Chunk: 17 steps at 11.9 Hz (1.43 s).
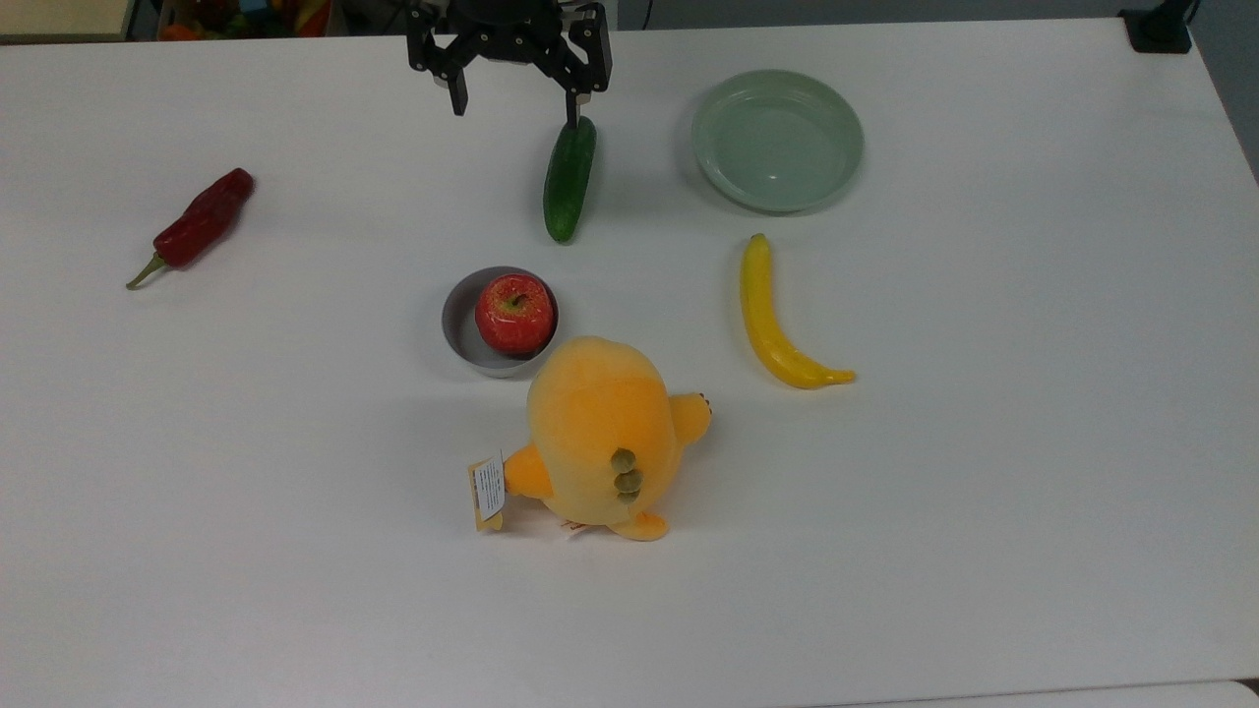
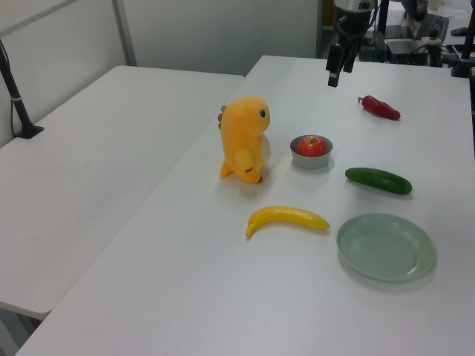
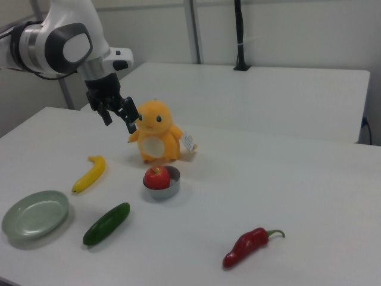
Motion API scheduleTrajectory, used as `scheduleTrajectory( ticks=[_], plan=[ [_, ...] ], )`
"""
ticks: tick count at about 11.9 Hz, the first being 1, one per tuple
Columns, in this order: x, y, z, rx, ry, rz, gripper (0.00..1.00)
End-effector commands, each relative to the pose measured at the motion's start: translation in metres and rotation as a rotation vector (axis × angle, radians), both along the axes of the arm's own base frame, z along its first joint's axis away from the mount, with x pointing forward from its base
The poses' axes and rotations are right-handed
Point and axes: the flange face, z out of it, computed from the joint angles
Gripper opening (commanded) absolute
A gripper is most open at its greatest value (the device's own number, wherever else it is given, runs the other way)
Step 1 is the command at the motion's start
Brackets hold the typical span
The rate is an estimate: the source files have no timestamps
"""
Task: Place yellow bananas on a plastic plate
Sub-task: 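Move the open gripper over the yellow banana and lower toward it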
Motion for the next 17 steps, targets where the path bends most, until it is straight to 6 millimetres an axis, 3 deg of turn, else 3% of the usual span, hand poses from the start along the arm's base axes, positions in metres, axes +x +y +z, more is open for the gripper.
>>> scheduleTrajectory(
  ticks=[1, 8, 13, 15, 17],
  plan=[
    [0.022, -0.014, 0.002, 0.016, 0.069, -0.041, 1.0],
    [0.019, -0.011, 0.009, 0.015, 0.091, -0.049, 1.0],
    [0.022, -0.004, -0.001, 0.013, 0.103, -0.066, 1.0],
    [0.023, 0.018, -0.008, 0.013, 0.111, -0.038, 1.0],
    [0.029, 0.05, -0.03, 0.005, 0.138, 0.004, 1.0]
  ],
)
